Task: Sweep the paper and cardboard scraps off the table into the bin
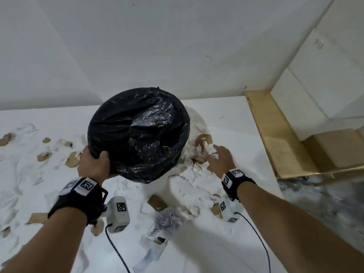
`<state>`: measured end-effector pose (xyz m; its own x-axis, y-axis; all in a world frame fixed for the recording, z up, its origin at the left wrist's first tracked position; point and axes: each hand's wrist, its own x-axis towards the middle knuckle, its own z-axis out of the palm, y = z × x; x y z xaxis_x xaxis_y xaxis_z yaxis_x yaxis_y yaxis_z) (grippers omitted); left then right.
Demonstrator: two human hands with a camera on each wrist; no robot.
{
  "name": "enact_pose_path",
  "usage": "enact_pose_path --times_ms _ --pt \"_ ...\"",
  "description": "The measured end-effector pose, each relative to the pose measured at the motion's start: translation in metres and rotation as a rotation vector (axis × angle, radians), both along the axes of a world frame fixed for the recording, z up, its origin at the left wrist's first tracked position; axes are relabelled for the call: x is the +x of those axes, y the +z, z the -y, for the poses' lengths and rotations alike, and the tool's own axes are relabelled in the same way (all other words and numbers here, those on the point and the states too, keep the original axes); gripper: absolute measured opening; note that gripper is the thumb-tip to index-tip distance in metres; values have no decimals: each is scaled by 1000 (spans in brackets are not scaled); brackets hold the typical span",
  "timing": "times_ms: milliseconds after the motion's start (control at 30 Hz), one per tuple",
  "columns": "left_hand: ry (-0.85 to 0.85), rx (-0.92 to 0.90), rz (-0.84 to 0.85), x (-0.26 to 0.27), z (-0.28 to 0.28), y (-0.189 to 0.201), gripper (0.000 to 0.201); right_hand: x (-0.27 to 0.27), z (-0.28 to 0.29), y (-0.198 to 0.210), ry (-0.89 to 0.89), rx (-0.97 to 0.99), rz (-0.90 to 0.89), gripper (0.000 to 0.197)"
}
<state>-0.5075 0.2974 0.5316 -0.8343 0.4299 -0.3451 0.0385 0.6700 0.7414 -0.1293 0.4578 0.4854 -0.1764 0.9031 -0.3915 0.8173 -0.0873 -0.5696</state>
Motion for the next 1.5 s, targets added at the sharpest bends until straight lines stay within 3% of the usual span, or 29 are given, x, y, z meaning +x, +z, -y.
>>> enact_pose_path --times_ms 100,167,233,300,400,533,600,700,867,933,1067,1200,1367,1500 --pt "-62 4 43 -8 -9 -4 33 -17 26 14 81 41 -144 52" --pt "-98 5 63 -17 -12 -7 30 -17 16 24 112 115 -138 47" --pt "-125 -16 46 -20 -13 -7 34 -10 -17 33 78 190 -79 46" --pt "-126 -9 15 -1 -15 30 40 1 -64 42 -14 183 -55 50" --pt "-139 -26 -53 10 -19 55 55 12 -133 47 -94 122 -32 60" --pt "-99 35 11 15 -31 60 29 7 -185 31 -70 20 8 69" --pt "-76 66 3 12 -37 53 27 -6 -194 17 -52 -48 34 73" --pt "-89 50 -28 7 -41 42 37 -35 -186 3 -25 -84 35 73" --pt "-74 74 -3 1 -40 42 41 -93 -114 24 217 -82 -193 60" --pt "-80 56 4 -4 -36 44 42 -97 -104 25 222 -97 -225 61" --pt "-33 39 21 -20 -25 48 36 -91 -154 23 135 34 -76 63" --pt "0 94 6 -28 -12 50 37 -111 -188 7 176 -36 30 69" --pt "35 44 38 -36 -3 54 65 -160 -130 4 373 -94 77 66" --pt "51 64 38 -42 -1 59 56 -175 -78 26 540 -140 -30 59"
